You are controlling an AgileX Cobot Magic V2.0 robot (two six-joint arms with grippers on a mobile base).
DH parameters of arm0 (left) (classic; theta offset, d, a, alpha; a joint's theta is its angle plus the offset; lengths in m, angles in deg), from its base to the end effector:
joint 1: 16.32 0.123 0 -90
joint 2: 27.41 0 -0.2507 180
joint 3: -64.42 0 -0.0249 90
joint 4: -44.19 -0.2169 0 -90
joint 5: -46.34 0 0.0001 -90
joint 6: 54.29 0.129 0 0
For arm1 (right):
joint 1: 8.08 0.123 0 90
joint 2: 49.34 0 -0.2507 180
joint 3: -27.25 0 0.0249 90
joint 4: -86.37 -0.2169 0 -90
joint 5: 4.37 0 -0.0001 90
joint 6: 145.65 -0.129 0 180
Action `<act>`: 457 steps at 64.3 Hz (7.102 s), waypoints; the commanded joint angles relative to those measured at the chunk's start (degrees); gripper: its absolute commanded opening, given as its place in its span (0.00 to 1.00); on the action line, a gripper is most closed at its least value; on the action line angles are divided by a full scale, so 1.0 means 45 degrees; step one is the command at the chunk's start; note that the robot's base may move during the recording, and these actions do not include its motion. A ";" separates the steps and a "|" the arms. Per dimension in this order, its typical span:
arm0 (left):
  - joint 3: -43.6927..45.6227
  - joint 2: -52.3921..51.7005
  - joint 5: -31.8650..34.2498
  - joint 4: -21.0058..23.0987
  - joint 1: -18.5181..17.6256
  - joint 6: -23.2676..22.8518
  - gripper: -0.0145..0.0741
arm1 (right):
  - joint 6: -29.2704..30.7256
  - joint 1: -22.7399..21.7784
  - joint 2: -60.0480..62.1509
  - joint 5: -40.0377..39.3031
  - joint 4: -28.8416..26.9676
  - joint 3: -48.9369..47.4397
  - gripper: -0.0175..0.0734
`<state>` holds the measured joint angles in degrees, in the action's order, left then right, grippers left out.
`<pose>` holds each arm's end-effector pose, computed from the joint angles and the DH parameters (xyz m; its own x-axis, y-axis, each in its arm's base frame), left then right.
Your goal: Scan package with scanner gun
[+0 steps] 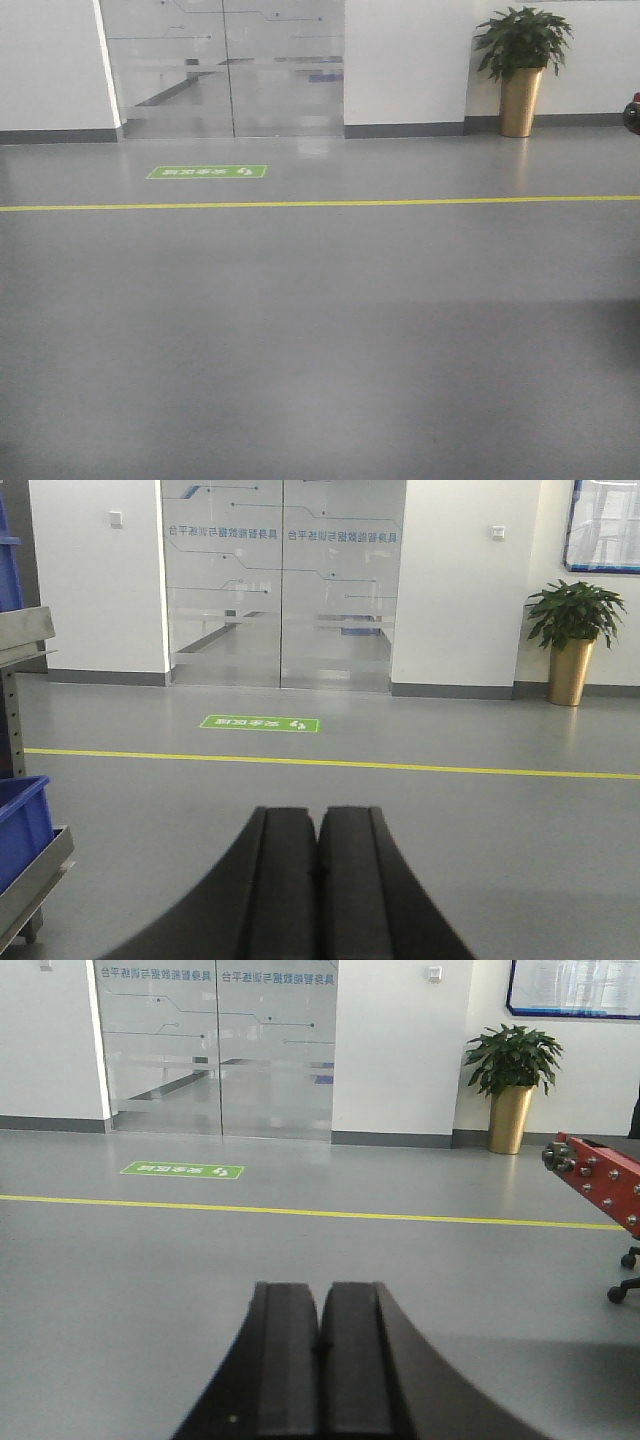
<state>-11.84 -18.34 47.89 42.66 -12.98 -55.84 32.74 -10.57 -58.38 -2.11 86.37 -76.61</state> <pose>0.0947 0.0054 0.2189 0.1082 0.0060 -0.9941 -0.0575 0.9983 -0.0003 0.0952 -0.0041 0.2111 0.0458 0.0261 -0.9986 0.0422 0.9987 0.0281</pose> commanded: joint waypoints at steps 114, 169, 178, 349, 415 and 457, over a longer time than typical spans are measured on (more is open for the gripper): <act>0.0025 -0.0045 0.0191 0.0072 -0.0063 -0.0007 0.04 | 0.0048 -0.0035 0.0039 -0.0220 -0.0074 0.0000 0.02; 0.0025 -0.0045 0.0191 0.0072 -0.0063 -0.0007 0.04 | 0.0048 -0.0035 0.0039 -0.0220 -0.0074 0.0000 0.02; 0.0025 -0.0045 0.0191 0.0072 -0.0063 -0.0007 0.04 | 0.0048 -0.0035 0.0039 -0.0220 -0.0074 0.0000 0.02; 0.3577 0.0868 -0.3728 0.0550 -0.0009 -0.0010 0.04 | 0.0048 -0.0035 0.0039 -0.0220 -0.0074 0.0000 0.02; 1.4790 1.5836 -0.6828 -0.1005 -0.0009 -0.0010 0.17 | 0.0048 -0.0035 0.0039 -0.0220 -0.0074 0.0000 0.02; 1.5165 1.7055 -0.9100 -0.0694 0.0052 -0.0035 0.84 | 0.0048 -0.0035 0.0039 -0.0220 -0.0074 0.0000 0.02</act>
<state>56.06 57.36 7.52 39.41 -12.98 -55.84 32.74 -10.57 -58.38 -2.11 86.37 -76.61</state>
